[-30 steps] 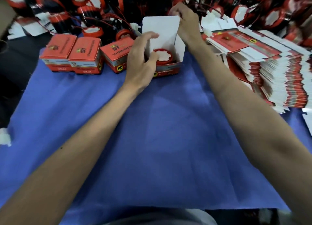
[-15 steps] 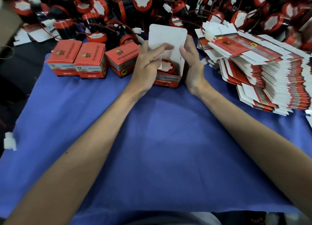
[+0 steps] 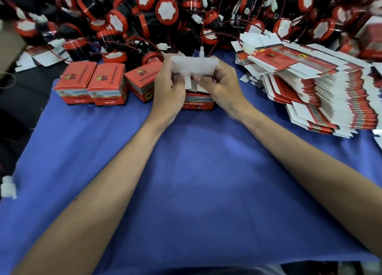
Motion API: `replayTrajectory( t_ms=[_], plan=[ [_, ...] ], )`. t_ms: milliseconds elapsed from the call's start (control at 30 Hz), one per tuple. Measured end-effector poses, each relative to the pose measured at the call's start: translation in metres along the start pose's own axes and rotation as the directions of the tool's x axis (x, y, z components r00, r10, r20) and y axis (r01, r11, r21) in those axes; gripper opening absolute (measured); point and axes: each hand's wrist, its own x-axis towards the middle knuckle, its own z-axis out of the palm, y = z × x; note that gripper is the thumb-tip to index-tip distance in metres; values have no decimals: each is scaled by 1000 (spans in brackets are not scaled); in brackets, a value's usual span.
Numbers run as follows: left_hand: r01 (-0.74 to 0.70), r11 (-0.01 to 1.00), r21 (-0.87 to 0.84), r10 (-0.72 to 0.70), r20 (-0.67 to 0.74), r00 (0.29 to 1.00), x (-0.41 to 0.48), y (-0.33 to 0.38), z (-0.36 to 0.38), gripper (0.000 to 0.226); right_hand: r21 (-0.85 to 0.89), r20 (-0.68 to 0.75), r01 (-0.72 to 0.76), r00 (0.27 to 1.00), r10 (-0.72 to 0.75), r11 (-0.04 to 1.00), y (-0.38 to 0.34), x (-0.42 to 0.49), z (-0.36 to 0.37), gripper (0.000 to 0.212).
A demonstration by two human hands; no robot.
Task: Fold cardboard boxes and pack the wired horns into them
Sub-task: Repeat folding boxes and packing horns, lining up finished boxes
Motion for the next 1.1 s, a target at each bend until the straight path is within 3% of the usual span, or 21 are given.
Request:
replayTrajectory(
  t_ms=[67,167,267,333,467,600,700,833,1100],
  plan=[
    [11,999,41,-10,-17,1000,-1,0,0,29,-17,25,4,1000,-3,1000,-1,1,-2,11],
    [-5,995,98,12,-68,998,-2,2,-3,20,55,74,-9,997,5,998,-3,-2,-1,26],
    [-18,985,169,36,-102,994,-4,0,-7,12,195,72,-173,984,162,965,-6,-3,-1,55],
    [-46,980,193,67,-103,992,-5,-1,-6,19,163,44,-240,971,236,957,-7,0,-2,64],
    [-105,974,200,124,-87,988,-6,2,-7,40,94,4,-251,968,252,963,-14,1,-2,49],
    [-94,984,148,107,-80,991,-7,13,-11,20,104,8,-182,983,182,978,-9,2,-2,39],
    [-51,986,156,67,-94,993,-7,15,-10,26,105,6,-125,992,125,987,-7,1,-4,28],
    [-20,984,176,15,27,1000,-3,6,-11,22,97,55,-87,995,82,991,-7,0,-4,21],
    [-115,959,260,80,142,987,-4,6,-23,28,-160,142,-29,989,52,987,-8,0,-14,24]
  ],
)
